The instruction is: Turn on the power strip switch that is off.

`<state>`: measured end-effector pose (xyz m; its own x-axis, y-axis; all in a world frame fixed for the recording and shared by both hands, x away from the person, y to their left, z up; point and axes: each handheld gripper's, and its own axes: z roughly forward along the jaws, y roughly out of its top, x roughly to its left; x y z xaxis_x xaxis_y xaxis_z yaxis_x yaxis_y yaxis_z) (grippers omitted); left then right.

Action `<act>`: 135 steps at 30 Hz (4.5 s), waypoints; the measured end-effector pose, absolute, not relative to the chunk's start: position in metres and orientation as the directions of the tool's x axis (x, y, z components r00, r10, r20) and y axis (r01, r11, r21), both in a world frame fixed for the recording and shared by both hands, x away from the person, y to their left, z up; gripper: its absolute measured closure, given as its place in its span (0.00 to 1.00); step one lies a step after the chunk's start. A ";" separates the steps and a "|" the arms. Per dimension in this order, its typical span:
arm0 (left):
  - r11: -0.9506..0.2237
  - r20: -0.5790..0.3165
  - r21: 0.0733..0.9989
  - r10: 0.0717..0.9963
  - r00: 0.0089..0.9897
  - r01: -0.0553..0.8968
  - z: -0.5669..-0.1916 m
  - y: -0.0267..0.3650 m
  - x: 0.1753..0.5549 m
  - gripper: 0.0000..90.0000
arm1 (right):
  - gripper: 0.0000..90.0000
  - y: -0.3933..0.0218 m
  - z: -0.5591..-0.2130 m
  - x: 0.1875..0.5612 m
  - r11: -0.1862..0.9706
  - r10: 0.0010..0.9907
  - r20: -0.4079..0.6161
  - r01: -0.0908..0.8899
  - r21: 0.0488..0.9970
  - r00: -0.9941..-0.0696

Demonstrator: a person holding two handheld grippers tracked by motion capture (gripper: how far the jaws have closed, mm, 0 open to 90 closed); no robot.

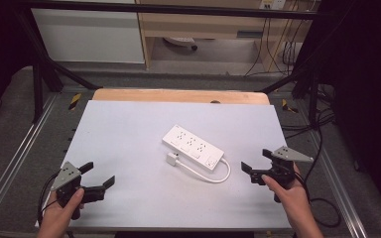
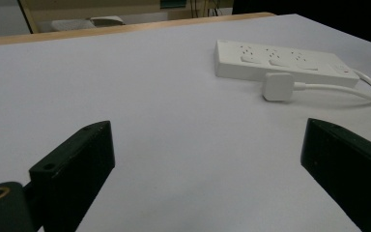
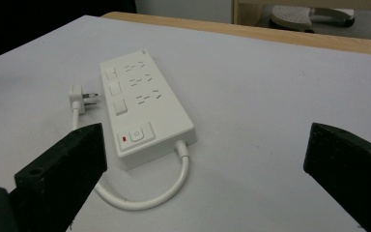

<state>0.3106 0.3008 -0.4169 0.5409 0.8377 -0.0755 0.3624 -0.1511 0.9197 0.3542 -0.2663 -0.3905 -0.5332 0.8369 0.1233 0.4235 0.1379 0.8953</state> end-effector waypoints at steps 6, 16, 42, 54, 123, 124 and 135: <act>-0.151 -0.077 0.919 0.837 0.541 0.365 -0.417 0.300 0.311 0.06 | 0.02 -0.264 -0.386 0.357 0.135 0.833 0.125 0.418 0.898 -0.539; -0.152 -0.078 0.918 0.836 0.543 0.366 -0.417 0.300 0.311 0.06 | 0.03 -0.261 -0.377 0.364 0.136 0.829 0.122 0.409 0.902 -0.545; -0.161 -0.071 0.918 0.832 0.550 0.363 -0.418 0.300 0.311 0.06 | 0.03 -0.235 -0.373 0.385 0.179 0.804 0.097 0.394 0.901 -0.587; -0.161 -0.070 0.918 0.833 0.548 0.362 -0.417 0.301 0.311 0.06 | 0.03 -0.222 -0.368 0.398 0.196 0.793 0.090 0.393 0.899 -0.602; -0.176 -0.066 0.915 0.822 0.566 0.362 -0.418 0.299 0.311 0.06 | 0.32 -0.159 -0.385 0.432 0.254 0.737 0.109 0.423 0.870 -0.667; -0.176 -0.066 0.915 0.822 0.566 0.362 -0.418 0.299 0.311 0.06 | 0.32 -0.159 -0.385 0.432 0.254 0.737 0.109 0.423 0.870 -0.667; -0.177 -0.066 0.915 0.820 0.568 0.362 -0.419 0.300 0.311 0.06 | 0.37 -0.149 -0.394 0.435 0.284 0.725 0.102 0.430 0.857 -0.682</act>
<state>0.3111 0.2996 -0.4185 0.5681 0.8203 -0.0662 0.3619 -0.1768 0.9153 0.4353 -0.1492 -0.3935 -0.6816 0.7246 0.1018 0.4298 0.2839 0.8571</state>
